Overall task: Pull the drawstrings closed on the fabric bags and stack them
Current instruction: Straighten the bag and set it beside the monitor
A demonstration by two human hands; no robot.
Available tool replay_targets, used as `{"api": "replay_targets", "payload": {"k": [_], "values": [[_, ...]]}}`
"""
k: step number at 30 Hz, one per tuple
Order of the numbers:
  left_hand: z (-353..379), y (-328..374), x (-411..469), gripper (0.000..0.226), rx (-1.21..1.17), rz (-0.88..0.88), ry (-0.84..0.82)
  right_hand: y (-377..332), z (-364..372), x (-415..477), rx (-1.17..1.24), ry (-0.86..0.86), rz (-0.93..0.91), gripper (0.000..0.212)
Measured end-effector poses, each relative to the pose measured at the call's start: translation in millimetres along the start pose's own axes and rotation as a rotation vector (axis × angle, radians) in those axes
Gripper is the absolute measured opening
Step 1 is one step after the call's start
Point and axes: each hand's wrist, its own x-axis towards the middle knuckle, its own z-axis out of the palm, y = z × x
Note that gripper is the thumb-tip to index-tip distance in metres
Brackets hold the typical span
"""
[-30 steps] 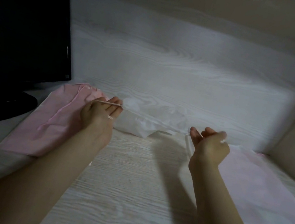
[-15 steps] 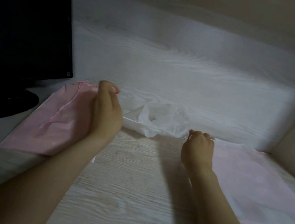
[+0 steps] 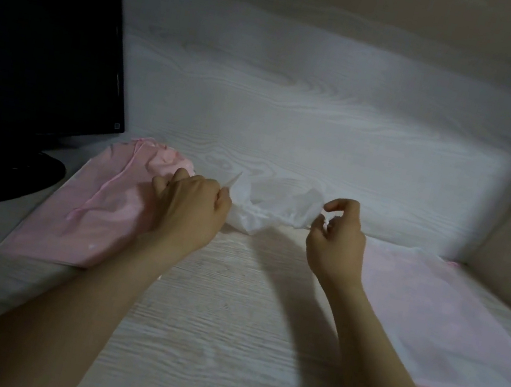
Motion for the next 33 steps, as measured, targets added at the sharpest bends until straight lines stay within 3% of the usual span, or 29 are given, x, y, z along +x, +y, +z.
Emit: {"api": "replay_targets", "payload": {"k": [7, 13, 19, 21, 23, 29, 31, 33], "values": [[-10, -3, 6, 0.031, 0.136, -0.08, 0.097, 13, -13, 8, -0.054, 0.219, 0.217, 0.026], [-9, 2, 7, 0.028, 0.204, -0.055, 0.164, 10, -14, 5, -0.25, 0.272, 0.216, 0.031], [-2, -7, -3, 0.04, 0.149, 0.061, 0.165, 9, -12, 3, -0.364, -0.013, 0.404, 0.028], [-3, -4, -3, 0.042, 0.114, 0.078, 0.107, 0, -11, 3, -0.37, -0.037, 0.392, 0.032], [-2, -3, -3, 0.042, 0.103, 0.109, 0.071, -11, -13, 1, -0.403, -0.045, 0.298, 0.021], [0, -4, -2, 0.041, 0.129, 0.11, 0.049, -34, -9, -6, -0.174, -0.114, 0.105, 0.033], [-3, -2, -3, 0.046, 0.11, 0.115, 0.065, -34, -4, -7, -0.123, -0.164, 0.158, 0.024], [-5, 3, -6, 0.05, 0.027, 0.16, 0.091, -33, -3, -7, -0.016, -0.214, 0.252, 0.043]]}}
